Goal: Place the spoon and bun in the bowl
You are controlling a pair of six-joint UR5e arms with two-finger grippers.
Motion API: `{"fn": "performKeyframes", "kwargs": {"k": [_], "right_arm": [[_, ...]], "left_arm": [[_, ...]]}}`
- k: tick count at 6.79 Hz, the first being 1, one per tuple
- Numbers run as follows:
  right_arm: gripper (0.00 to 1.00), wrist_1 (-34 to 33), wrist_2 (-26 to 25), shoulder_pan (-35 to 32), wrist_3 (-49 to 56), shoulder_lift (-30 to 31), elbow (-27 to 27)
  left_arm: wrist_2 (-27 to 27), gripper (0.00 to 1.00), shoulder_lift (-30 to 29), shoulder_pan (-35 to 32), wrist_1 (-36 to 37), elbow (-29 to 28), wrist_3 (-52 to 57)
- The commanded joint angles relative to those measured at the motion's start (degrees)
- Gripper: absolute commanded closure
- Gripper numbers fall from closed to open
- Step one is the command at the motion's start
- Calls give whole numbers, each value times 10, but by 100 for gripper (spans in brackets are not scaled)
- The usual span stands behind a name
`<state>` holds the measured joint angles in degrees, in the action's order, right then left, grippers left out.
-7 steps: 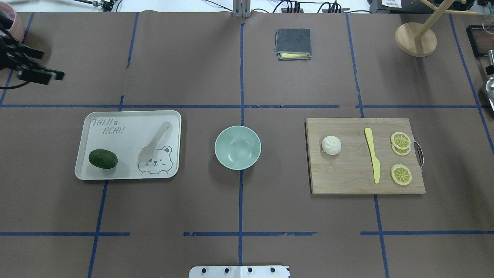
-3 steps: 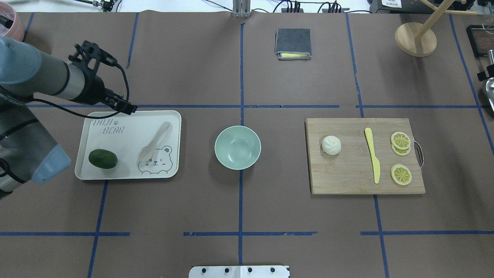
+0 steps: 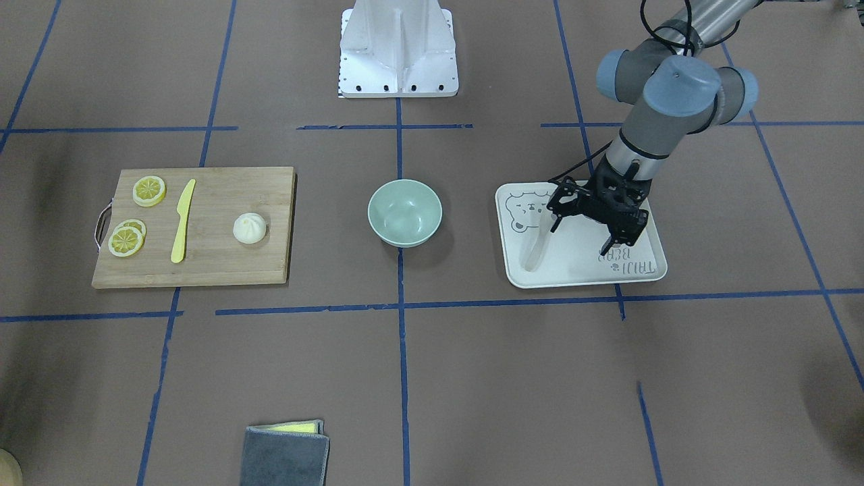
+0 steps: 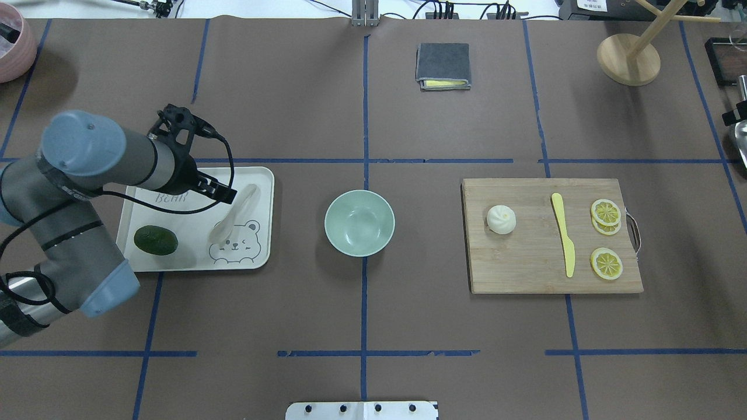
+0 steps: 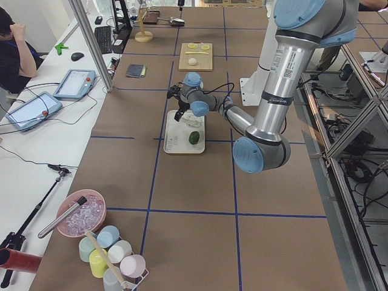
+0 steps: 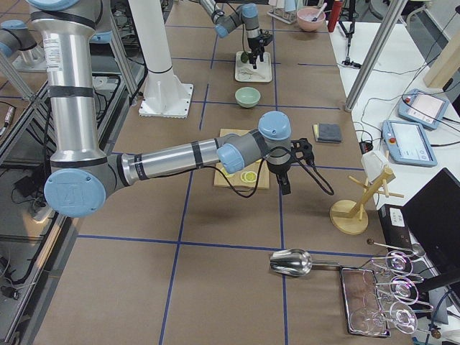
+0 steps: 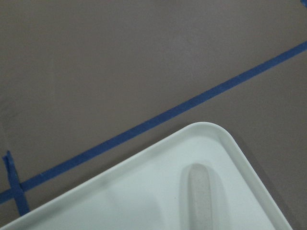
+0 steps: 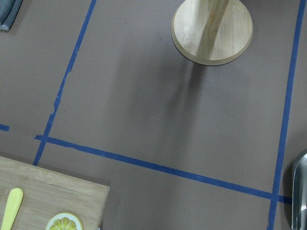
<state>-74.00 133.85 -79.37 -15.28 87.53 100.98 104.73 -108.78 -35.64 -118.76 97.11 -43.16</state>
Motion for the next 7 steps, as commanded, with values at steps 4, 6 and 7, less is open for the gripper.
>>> {"fn": "performKeyframes", "kwargs": {"k": [4,6,7], "right_arm": [[0,-1,0,0,1,3,-1],[0,-1,0,0,1,3,-2],[0,0,0,0,1,3,-2]], "left_arm": [[-9,36,-18,15,0,-34,-9],[-9,61,-22,15,-1,-44,-8],[-9,83,-24,15,-1,-44,-9]]}}
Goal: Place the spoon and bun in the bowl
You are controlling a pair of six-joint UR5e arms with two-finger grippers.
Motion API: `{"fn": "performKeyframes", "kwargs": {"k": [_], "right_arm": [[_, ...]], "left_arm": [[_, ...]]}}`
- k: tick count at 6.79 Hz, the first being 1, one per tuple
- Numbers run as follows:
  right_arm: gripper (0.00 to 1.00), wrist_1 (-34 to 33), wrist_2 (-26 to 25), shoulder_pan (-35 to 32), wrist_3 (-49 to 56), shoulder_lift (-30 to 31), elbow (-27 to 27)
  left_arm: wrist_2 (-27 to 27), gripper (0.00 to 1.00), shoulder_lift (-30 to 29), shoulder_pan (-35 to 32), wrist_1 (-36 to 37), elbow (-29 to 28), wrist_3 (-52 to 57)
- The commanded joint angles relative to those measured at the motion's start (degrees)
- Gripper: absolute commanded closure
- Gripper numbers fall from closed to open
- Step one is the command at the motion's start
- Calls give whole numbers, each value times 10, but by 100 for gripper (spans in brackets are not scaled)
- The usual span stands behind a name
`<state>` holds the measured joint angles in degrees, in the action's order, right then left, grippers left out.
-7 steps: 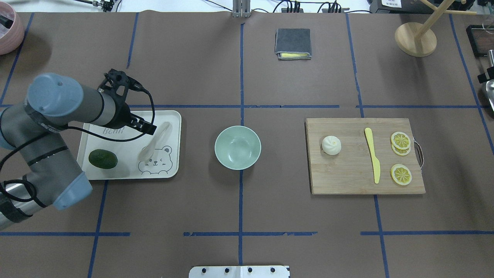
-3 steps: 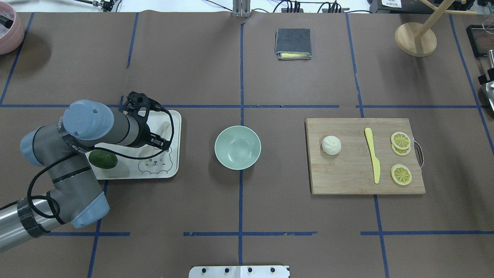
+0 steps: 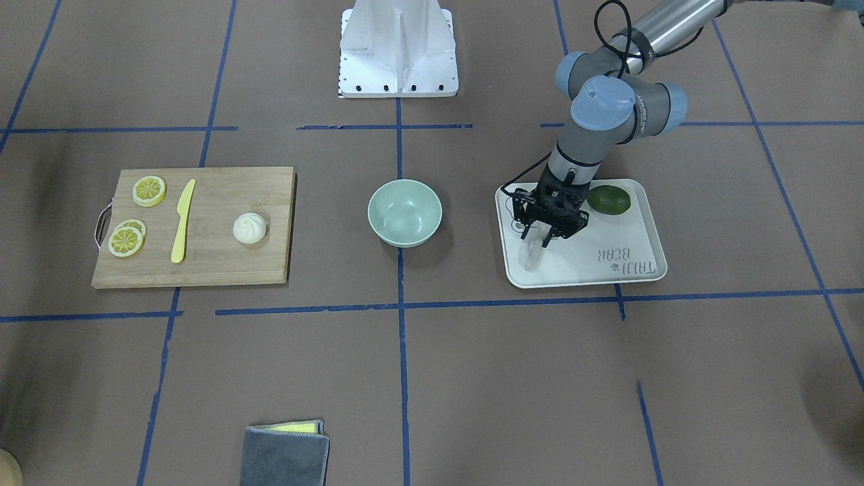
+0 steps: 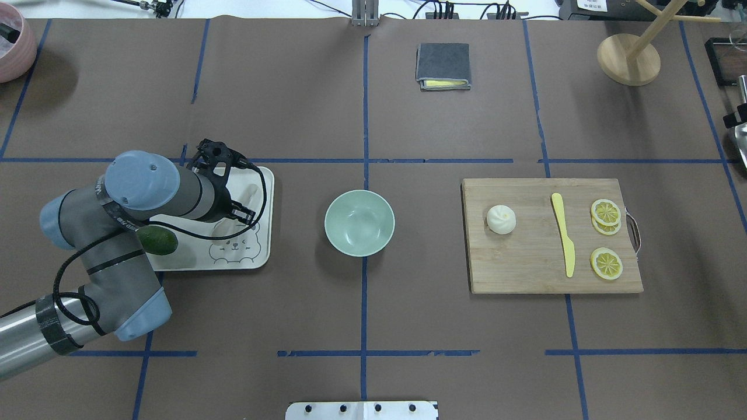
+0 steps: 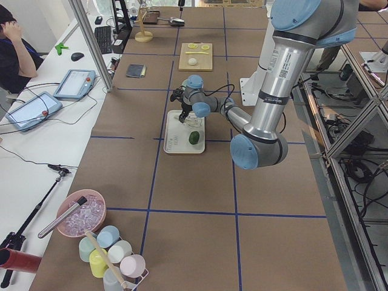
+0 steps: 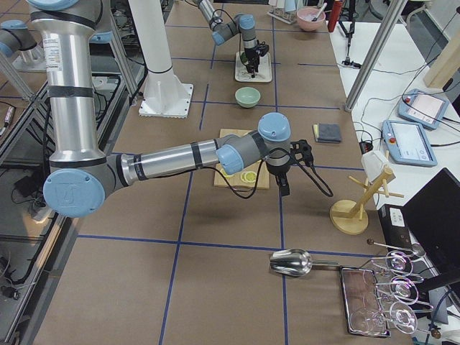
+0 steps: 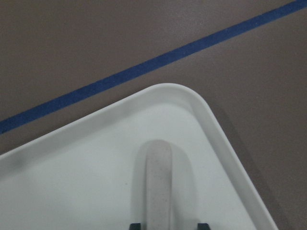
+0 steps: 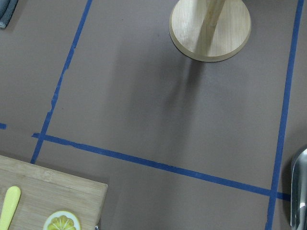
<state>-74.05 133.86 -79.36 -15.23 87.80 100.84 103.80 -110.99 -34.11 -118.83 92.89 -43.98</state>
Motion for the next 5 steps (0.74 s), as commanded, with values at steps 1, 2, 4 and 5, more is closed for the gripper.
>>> {"fn": "performKeyframes", "kwargs": {"k": [1,2,4,5], "right_arm": [[0,0,0,0,0,0,0],[0,0,0,1,1,0,0],[0,1,0,0,2,0,0],[0,1,0,1,0,0,0]], "left_arm": [[-1,100,-2,0,0,-1,0],[-1,100,-2,-3,1,4,1],[4,100,-27,-30,31,32,-35],[4,100,-66,-28,60,39,-151]]}}
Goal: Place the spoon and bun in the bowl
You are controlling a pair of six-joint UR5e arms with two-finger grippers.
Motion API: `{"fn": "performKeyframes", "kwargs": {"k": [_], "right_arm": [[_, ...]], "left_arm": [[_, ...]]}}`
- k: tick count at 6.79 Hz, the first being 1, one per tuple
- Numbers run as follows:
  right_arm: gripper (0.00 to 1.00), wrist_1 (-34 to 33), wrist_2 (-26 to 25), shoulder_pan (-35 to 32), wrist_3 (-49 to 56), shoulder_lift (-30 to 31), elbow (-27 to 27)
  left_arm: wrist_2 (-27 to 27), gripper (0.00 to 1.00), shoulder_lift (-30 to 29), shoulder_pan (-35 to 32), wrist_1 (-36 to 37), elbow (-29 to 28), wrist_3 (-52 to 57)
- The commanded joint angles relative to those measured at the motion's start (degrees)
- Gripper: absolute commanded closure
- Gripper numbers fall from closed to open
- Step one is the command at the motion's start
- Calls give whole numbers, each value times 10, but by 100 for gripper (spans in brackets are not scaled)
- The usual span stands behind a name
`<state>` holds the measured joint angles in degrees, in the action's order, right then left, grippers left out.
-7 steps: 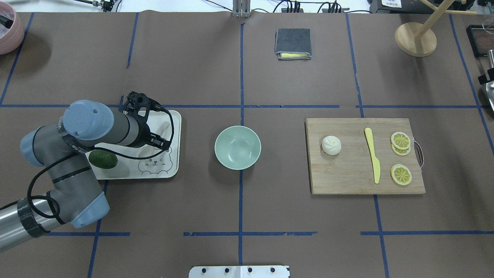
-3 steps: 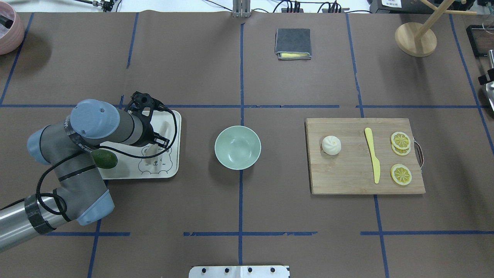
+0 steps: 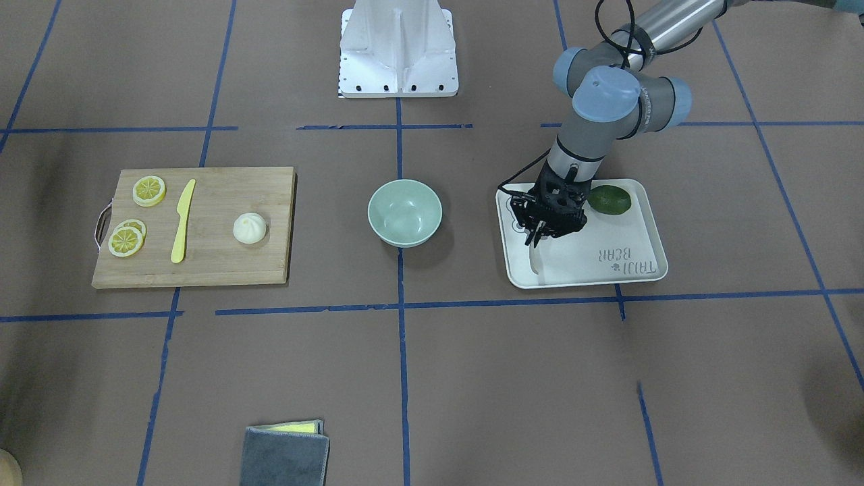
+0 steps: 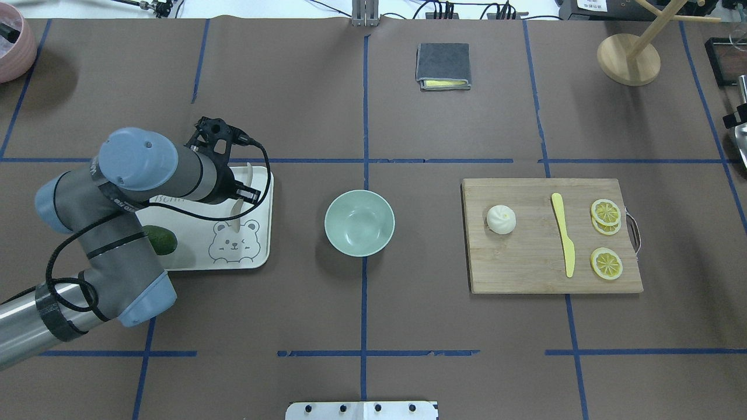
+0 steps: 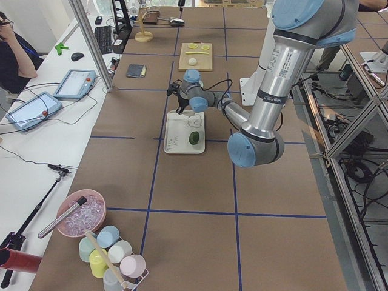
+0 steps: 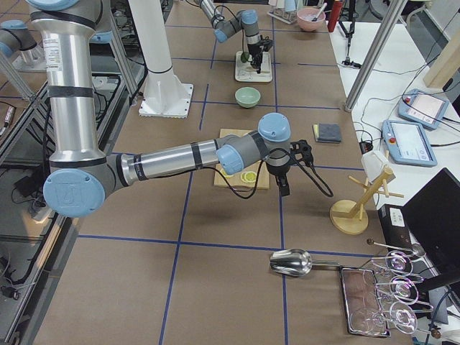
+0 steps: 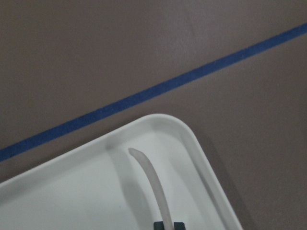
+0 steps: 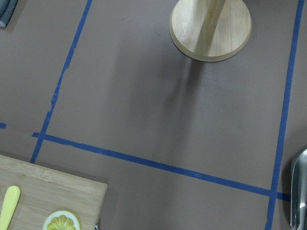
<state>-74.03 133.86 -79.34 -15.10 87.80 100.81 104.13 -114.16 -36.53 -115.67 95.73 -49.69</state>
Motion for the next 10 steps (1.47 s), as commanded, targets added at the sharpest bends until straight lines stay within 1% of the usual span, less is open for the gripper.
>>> {"fn": "performKeyframes", "kwargs": {"k": [1,2,3,4,5,6,7,8,9,10], "right_arm": [[0,0,0,1,-1,0,0],[0,-1,0,1,-1,0,0],[0,0,0,1,-1,0,0],[0,0,0,1,-2,0,0],[0,0,0,1,-2,0,0],[0,-1,0,2,-2,0,0],[0,-1,-1,2,-2,0,0],[0,1,-1,3,2,-1,1],[0,25,-3,11,0,-1,1],[0,39,-3,18,0,-3,2]], "left_arm": [[-2,100,-86,1,60,3,-221],[-29,100,-128,23,87,0,-339],[-96,100,-171,62,114,-26,-427],[-121,100,-191,78,114,-58,-463],[-122,100,-192,90,114,-62,-469],[-123,85,-189,95,114,-61,-464],[-124,21,-186,95,114,-58,-445],[-123,0,-166,94,115,-39,-399],[-119,0,-133,90,116,-1,-298],[-116,0,-98,68,117,43,-198]]}}
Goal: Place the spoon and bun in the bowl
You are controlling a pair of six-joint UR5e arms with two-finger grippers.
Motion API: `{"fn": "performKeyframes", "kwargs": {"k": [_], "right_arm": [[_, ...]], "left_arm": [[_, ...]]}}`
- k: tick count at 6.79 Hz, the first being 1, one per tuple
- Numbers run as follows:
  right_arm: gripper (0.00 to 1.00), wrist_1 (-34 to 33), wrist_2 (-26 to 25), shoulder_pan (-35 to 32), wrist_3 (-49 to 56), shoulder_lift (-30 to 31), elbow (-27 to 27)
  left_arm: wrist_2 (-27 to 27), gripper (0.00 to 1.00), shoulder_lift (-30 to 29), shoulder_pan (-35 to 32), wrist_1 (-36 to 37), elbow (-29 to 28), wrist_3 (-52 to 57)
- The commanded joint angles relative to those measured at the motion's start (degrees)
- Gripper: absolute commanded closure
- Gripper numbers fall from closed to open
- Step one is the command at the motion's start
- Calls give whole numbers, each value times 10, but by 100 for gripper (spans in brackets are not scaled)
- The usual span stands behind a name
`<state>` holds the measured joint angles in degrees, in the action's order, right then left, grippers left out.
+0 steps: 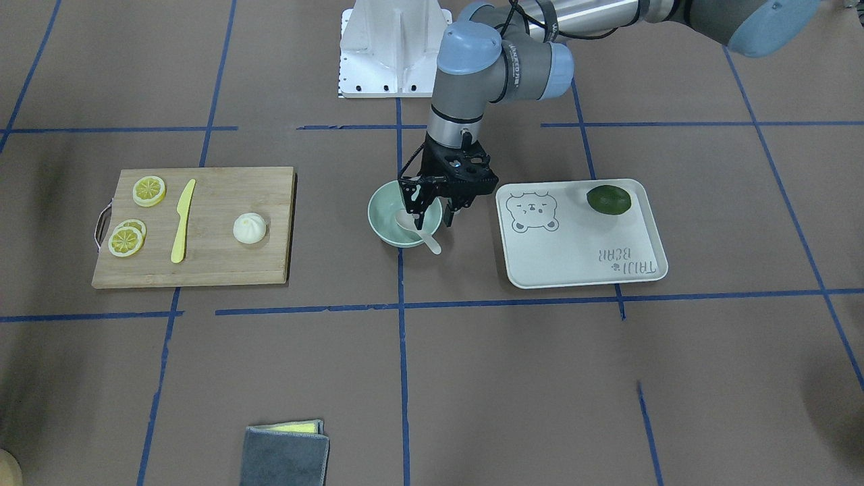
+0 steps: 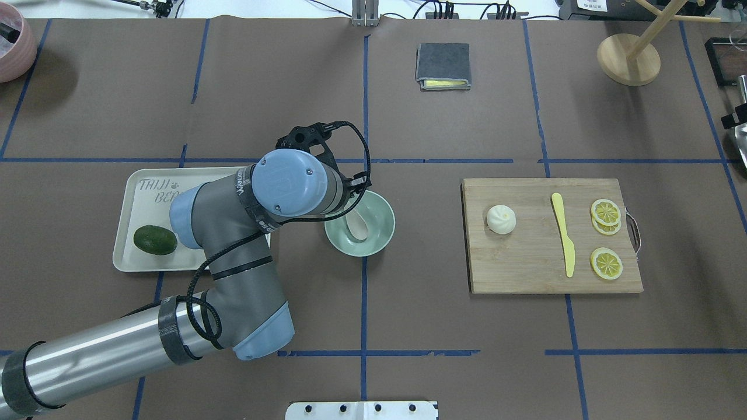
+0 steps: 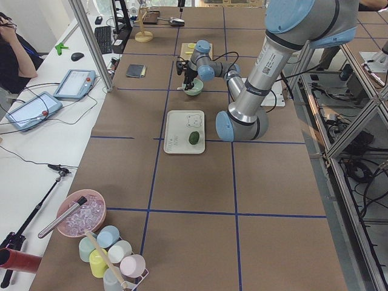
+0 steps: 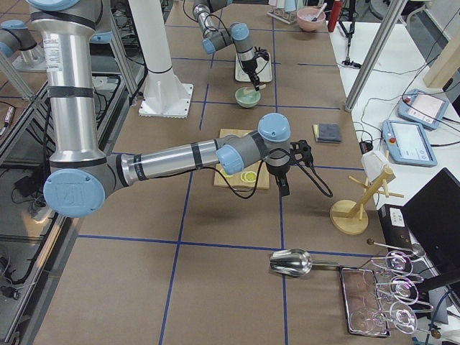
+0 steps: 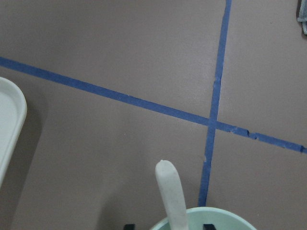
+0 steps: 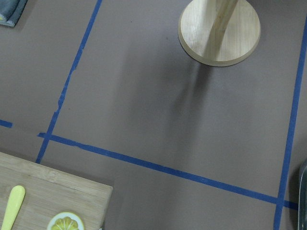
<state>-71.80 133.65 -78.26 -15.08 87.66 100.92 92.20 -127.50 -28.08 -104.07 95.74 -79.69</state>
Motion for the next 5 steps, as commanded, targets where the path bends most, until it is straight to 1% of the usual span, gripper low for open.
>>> {"fn": "performKeyframes", "kwargs": {"k": [1,2,3,4,5], "right_arm": [[0,17,-1,27,-1,-8,6],[0,17,-1,66,-36,-14,21],[0,16,-5,112,-126,-47,33],[0,14,-6,150,-210,-97,36],[0,10,-30,193,-277,-133,38]], "left_arm": [[25,0,59,-52,1,67,213],[100,0,104,-126,2,81,364],[145,0,143,-197,1,89,513],[197,0,180,-268,0,88,623],[246,0,207,-350,1,82,709]]}}
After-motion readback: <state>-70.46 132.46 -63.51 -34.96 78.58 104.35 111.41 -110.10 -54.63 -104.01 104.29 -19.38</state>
